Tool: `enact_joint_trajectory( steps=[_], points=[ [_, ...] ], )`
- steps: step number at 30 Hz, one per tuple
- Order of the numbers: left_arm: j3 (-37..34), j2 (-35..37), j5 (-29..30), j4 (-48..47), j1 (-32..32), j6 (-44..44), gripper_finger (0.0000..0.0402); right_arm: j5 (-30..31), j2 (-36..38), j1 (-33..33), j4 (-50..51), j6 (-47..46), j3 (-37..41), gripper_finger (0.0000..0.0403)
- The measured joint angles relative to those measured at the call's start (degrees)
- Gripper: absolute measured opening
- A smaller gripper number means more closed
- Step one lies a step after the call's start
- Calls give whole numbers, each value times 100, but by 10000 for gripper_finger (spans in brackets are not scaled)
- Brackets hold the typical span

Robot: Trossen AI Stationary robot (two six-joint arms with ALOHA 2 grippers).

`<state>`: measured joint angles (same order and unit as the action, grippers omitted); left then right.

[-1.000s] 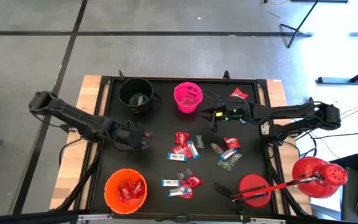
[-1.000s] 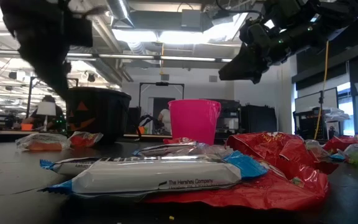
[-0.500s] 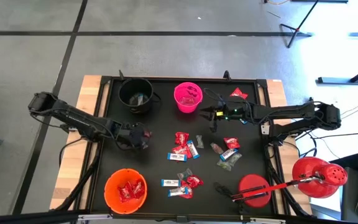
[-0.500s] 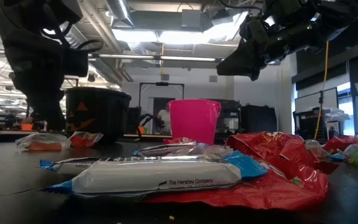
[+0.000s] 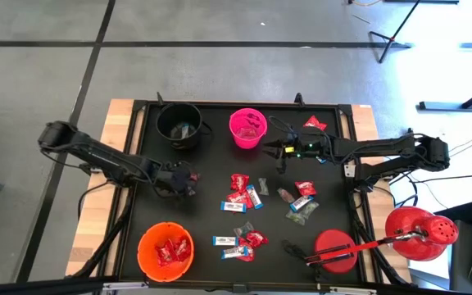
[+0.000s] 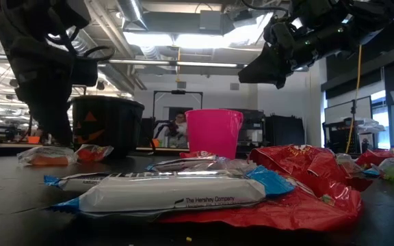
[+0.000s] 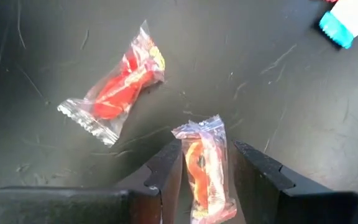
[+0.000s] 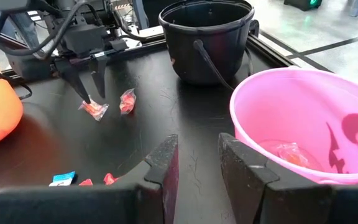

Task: Organize candy in baskets
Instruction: Put the orange gummy into the pink bucket

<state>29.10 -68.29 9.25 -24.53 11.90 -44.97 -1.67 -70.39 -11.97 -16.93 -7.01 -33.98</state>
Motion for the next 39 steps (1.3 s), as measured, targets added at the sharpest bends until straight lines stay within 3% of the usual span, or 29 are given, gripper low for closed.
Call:
enact_joint_trajectory(
  steps=[14,22,26,34,39],
  points=[
    [0,-656,-110,50,2,34,116,0,0,0,2,0,0,111],
    [0,-659,-79,42,2,56,12,113,0,-2,4,2,0,111],
    [73,-660,-43,-92,2,61,2,114,0,0,7,-4,0,111],
    [1147,-665,514,-703,174,625,0,116,0,0,43,-11,0,111],
    [2035,-659,1358,-996,284,1136,0,56,0,0,2,-22,0,111]
  ],
)
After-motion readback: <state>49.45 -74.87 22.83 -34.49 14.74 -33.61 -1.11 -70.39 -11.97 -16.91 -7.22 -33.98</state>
